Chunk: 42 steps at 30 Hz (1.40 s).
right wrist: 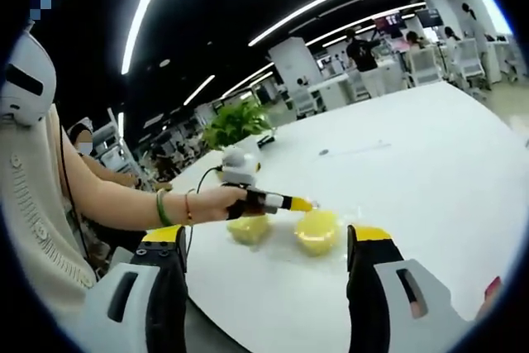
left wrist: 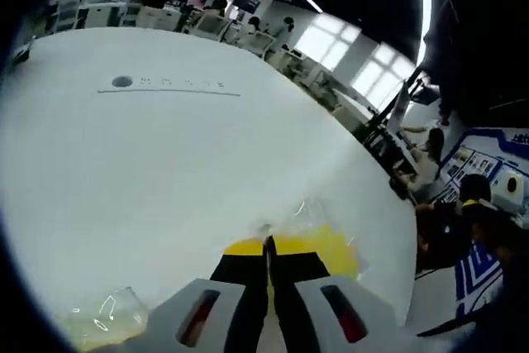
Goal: Compare the silicone blocks by pressing each to a similar depth, holding the contact briefly, and releasing to observe deformation and rebound differences across the visible hardness samples.
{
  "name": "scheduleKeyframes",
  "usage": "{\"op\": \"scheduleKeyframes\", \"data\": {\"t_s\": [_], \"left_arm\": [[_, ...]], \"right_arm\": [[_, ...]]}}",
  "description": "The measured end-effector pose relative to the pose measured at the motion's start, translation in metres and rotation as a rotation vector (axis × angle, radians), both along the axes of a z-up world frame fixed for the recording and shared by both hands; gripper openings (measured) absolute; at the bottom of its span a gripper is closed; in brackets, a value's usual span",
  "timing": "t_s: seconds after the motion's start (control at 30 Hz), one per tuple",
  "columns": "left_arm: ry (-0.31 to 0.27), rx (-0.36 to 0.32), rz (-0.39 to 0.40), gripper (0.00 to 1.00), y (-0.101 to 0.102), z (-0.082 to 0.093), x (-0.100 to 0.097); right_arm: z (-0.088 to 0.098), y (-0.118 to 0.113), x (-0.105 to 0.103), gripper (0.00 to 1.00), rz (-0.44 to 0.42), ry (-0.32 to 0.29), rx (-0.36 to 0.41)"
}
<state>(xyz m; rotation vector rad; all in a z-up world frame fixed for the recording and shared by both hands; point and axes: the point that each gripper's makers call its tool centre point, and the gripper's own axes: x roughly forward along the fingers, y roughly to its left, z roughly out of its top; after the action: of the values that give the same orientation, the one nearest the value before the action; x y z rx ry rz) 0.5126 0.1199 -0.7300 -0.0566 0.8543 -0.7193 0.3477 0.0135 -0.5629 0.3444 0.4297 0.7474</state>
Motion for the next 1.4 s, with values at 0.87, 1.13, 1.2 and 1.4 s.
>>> {"op": "scheduleKeyframes", "data": {"t_s": [0.87,1.13,1.2,1.4], "left_arm": [[-0.258,0.132,-0.101,0.40,0.014,0.040,0.007],[-0.287,0.060,-0.070,0.43,0.021,0.076,-0.021],[-0.296,0.038,-0.063,0.44,0.024,0.089,-0.031],[-0.320,-0.038,-0.056,0.44,0.032,0.125,-0.063]], "right_arm": [[0.023,0.013,-0.008,0.72,0.027,-0.046,-0.002],[0.030,0.020,-0.019,0.72,0.046,-0.068,-0.011],[0.034,0.023,-0.023,0.72,0.054,-0.080,-0.009],[0.042,0.032,-0.035,0.73,0.081,-0.109,-0.008]]}}
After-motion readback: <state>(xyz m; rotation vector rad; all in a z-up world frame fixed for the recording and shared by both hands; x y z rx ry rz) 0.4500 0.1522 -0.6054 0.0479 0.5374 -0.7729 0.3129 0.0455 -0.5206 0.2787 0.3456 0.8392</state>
